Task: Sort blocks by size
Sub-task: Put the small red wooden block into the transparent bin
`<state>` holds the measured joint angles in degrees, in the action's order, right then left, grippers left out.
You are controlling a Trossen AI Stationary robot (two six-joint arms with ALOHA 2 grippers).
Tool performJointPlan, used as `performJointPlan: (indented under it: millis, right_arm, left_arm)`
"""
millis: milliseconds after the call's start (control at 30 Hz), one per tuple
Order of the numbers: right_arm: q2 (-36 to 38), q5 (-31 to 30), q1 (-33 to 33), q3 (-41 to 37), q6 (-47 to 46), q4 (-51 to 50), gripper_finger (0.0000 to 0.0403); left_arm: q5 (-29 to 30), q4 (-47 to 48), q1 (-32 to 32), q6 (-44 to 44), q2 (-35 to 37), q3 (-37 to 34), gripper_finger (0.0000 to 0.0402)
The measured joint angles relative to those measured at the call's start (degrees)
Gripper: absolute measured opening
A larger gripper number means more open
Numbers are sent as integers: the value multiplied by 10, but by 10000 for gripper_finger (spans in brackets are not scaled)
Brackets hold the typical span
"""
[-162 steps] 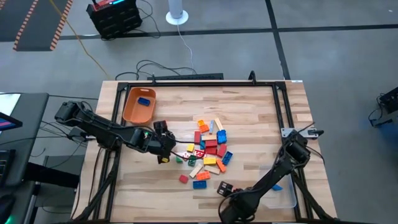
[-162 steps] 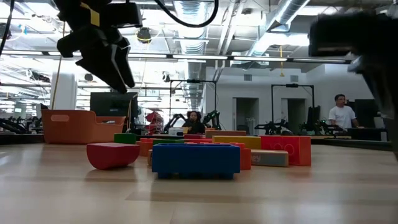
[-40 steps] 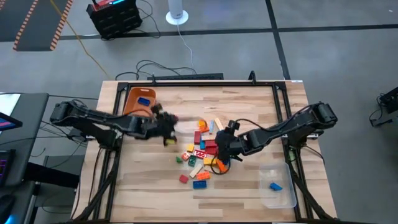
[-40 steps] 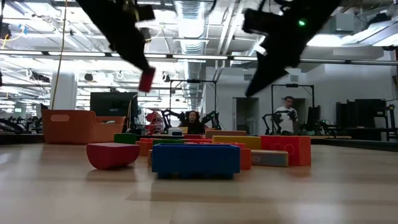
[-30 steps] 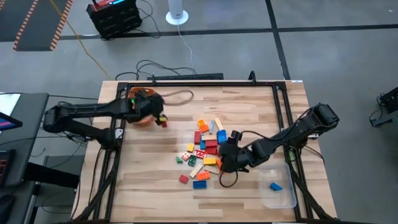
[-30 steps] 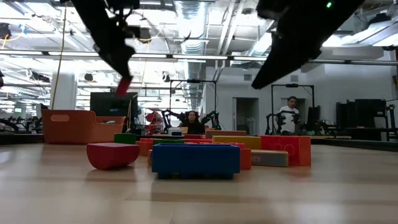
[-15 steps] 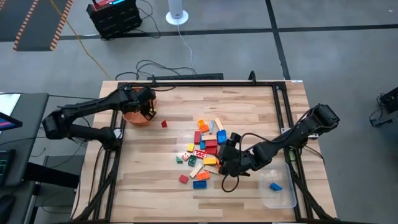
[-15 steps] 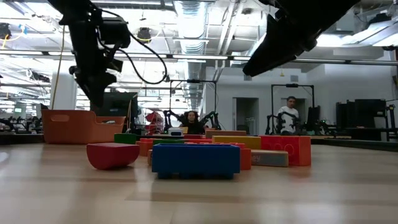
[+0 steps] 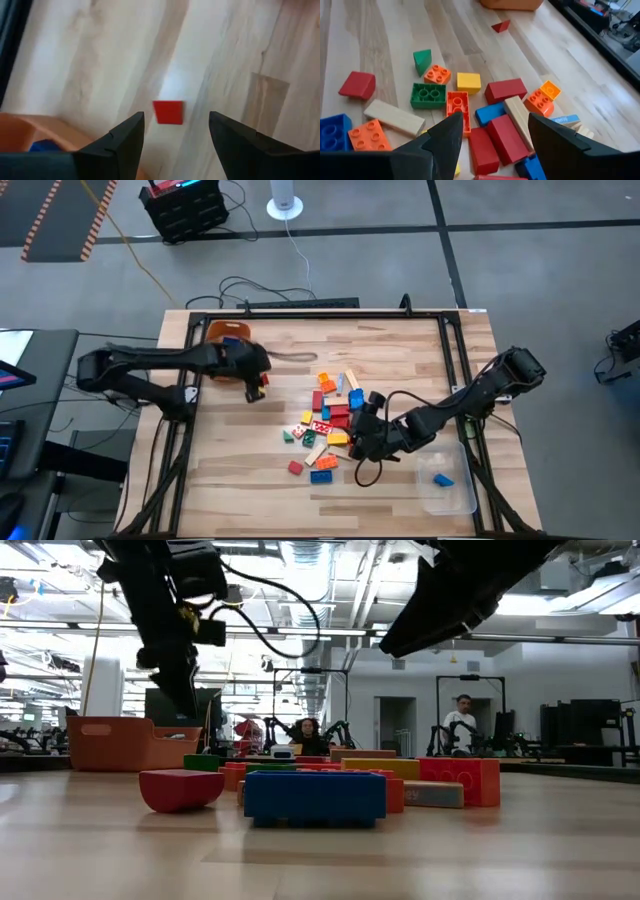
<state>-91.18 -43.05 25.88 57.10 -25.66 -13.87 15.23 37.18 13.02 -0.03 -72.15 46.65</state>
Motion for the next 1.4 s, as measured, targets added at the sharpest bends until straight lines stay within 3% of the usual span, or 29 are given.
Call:
performJointPlan:
  millis: [200, 400, 567, 733, 933, 1167, 1400]
  right_arm:
    - [0, 0, 3, 0, 20, 22, 256]
    - [0, 0, 2, 0, 22, 30, 256]
    - [0, 0, 2, 0, 23, 30, 256]
    - [0, 0, 3, 0, 23, 32, 256]
    - [0, 0, 3, 0, 23, 35, 256]
    - [0, 0, 2, 0, 31, 50, 256]
    - [0, 0, 2, 0, 39, 68, 256]
  left_arm:
    - [48, -45, -41, -7, -63, 0, 234]
    - [65, -75, -11, 31, -92, 0, 260]
    - [39, -82, 32, 46, -95, 0, 272]
    - [-25, -105, 56, 46, -95, -27, 275]
    - [-17, -182, 56, 48, -95, -87, 275]
    - [-15, -201, 56, 54, -95, -106, 274]
    - [-18, -232, 56, 52, -93, -127, 220]
